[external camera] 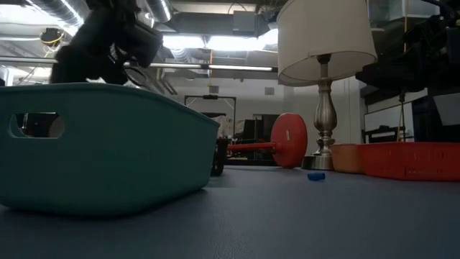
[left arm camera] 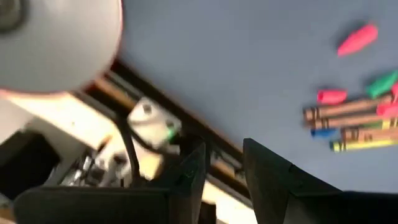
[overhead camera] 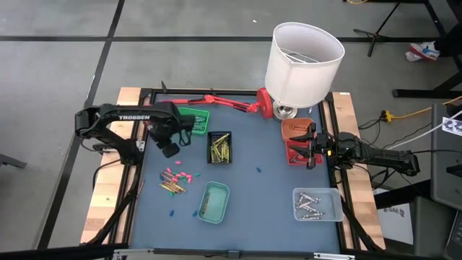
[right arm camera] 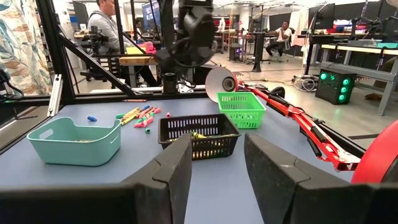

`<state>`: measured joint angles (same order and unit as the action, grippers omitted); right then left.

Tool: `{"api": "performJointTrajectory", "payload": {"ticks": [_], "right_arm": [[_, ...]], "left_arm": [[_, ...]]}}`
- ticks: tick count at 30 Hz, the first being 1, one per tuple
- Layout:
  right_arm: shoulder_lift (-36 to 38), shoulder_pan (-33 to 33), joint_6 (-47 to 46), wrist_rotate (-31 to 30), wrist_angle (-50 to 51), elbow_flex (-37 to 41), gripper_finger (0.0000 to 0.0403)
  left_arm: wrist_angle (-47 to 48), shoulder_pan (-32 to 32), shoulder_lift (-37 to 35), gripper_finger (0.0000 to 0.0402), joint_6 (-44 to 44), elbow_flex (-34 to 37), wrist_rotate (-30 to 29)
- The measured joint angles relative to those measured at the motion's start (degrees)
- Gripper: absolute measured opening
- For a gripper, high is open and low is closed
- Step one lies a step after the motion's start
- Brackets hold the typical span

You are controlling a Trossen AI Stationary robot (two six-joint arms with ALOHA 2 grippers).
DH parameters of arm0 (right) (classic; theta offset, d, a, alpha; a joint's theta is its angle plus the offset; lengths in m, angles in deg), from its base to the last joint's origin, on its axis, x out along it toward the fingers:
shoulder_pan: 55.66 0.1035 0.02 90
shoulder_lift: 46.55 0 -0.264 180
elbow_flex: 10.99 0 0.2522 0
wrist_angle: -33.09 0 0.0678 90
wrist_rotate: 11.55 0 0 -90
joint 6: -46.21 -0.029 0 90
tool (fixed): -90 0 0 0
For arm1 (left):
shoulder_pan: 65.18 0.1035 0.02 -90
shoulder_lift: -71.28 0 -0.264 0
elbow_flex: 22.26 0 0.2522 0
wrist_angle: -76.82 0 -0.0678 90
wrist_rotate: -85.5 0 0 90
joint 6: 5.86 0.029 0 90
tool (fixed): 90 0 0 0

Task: Sort crayons
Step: Put the brown crayon into the light green bin

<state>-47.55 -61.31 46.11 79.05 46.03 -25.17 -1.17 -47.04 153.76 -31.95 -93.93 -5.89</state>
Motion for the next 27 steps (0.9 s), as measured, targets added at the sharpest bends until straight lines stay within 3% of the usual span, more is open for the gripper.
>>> {"api": "performJointTrajectory", "payload": {"ticks": [22, 27], "right_arm": [[0.0, 0.02, -0.02, 0.0, 0.0, 0.0, 0.0147], [0.01, 0.02, -0.01, 0.0, -0.02, -0.01, 0.0147]], "left_arm": [[1.53, -30.39, 0.0, 0.0093, -34.65, 0.0, 12.51], [0.36, -36.98, 0.0, 0.0093, -42.45, 0.0, 12.95]]}}
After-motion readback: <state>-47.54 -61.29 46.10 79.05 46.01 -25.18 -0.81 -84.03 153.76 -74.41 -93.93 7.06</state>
